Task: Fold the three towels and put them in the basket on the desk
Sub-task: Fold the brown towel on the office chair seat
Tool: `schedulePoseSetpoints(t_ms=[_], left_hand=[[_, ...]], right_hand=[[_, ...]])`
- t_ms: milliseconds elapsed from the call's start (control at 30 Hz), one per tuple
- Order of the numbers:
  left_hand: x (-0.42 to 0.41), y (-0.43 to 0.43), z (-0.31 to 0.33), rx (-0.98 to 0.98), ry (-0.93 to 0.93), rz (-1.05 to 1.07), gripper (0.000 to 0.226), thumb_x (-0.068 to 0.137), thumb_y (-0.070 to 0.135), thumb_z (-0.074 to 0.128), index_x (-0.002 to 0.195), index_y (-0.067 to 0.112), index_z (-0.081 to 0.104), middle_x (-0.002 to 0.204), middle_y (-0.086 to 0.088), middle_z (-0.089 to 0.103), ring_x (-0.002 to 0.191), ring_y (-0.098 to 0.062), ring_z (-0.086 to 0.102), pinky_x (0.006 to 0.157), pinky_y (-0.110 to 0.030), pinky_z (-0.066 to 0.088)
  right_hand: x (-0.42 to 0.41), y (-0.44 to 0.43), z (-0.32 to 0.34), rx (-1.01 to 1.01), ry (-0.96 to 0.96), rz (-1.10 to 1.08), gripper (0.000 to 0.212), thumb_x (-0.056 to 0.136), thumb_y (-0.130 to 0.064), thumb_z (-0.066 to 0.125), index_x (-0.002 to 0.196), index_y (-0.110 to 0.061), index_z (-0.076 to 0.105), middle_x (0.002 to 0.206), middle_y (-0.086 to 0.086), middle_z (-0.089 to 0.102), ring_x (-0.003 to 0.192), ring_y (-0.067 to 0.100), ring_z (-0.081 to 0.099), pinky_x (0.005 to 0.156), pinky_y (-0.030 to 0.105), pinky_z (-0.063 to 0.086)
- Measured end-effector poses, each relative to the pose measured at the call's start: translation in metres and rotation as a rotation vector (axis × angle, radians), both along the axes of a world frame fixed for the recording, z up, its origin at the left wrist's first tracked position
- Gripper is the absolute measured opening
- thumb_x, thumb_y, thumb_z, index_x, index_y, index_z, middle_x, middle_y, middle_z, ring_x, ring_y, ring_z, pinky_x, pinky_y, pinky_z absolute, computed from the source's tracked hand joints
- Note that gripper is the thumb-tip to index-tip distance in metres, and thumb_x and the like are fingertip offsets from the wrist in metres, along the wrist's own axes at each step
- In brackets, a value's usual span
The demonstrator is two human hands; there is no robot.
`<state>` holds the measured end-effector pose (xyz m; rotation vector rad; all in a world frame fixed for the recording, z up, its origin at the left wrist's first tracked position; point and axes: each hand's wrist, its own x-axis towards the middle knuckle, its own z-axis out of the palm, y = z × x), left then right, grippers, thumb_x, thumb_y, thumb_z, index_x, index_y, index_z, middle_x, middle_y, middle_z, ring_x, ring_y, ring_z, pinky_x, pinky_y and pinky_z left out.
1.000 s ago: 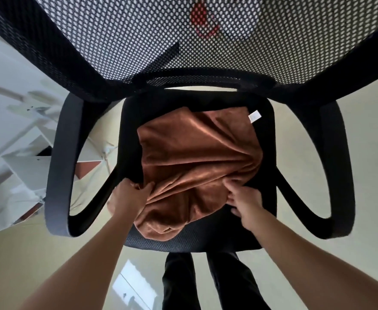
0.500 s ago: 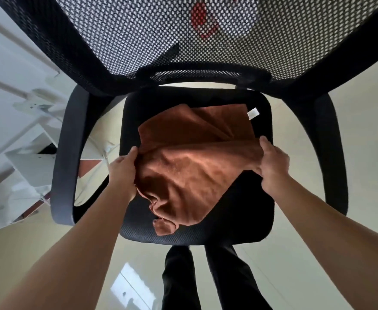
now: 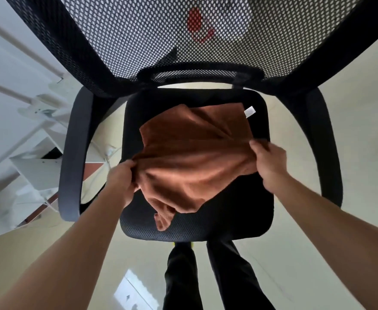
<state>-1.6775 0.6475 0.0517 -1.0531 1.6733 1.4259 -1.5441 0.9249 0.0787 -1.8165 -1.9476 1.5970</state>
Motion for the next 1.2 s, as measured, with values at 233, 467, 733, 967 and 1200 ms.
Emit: schedulePoseSetpoints(t_ms=[233,467,733,967,1200], left_hand=[[-0.019,0.008,-0.001,-0.067,0.081,-0.163,0.039,0.083,0.035,0.07,0.108,0.005,0.066,0.089,-0.009,0.067,0.064,-0.019,0.059,0.059,-0.028,0.048],[0.053,-0.021,-0.026,-0.302,0.064,-0.607,0.025,0.069,0.016,0.082,0.085,0.013,0.064,0.089,-0.009,0.07,0.081,-0.024,0.065,0.07,-0.03,0.051],[0.069,-0.048,-0.019,-0.125,-0.112,-0.503,0.009,0.079,0.017,0.067,0.082,0.008,0.064,0.081,-0.012,0.067,0.073,-0.024,0.061,0.068,-0.032,0.046],[0.063,-0.027,-0.004,-0.011,-0.023,-0.288,0.014,0.091,0.004,0.058,0.08,0.005,0.05,0.06,-0.012,0.052,0.032,-0.016,0.047,0.036,-0.023,0.044],[0.068,-0.066,-0.01,-0.153,-0.107,-0.375,0.02,0.086,0.009,0.066,0.073,0.007,0.051,0.059,-0.004,0.04,0.037,-0.014,0.031,0.032,-0.014,0.027]], right_hand=[[-0.009,0.015,-0.024,-0.2,-0.082,-0.2,0.03,0.082,-0.034,0.057,0.1,-0.011,0.065,0.082,0.0,0.06,0.08,0.022,0.063,0.066,0.032,0.047],[0.018,-0.091,-0.049,-0.516,-0.24,0.055,0.032,0.079,-0.045,0.073,0.097,-0.02,0.064,0.089,0.0,0.068,0.081,0.013,0.066,0.06,0.027,0.045],[-0.009,-0.075,-0.017,-0.475,0.113,-0.378,0.004,0.083,-0.012,0.06,0.08,-0.014,0.062,0.081,0.001,0.061,0.072,0.015,0.059,0.072,0.033,0.053],[0.014,-0.071,-0.012,-0.691,-0.033,-0.076,0.011,0.082,-0.026,0.069,0.08,-0.017,0.063,0.07,0.004,0.06,0.055,0.017,0.055,0.043,0.022,0.039],[0.063,-0.068,-0.011,-1.002,-0.178,0.066,0.022,0.083,-0.024,0.07,0.075,-0.017,0.051,0.059,-0.001,0.051,0.046,0.007,0.037,0.037,0.017,0.024]])
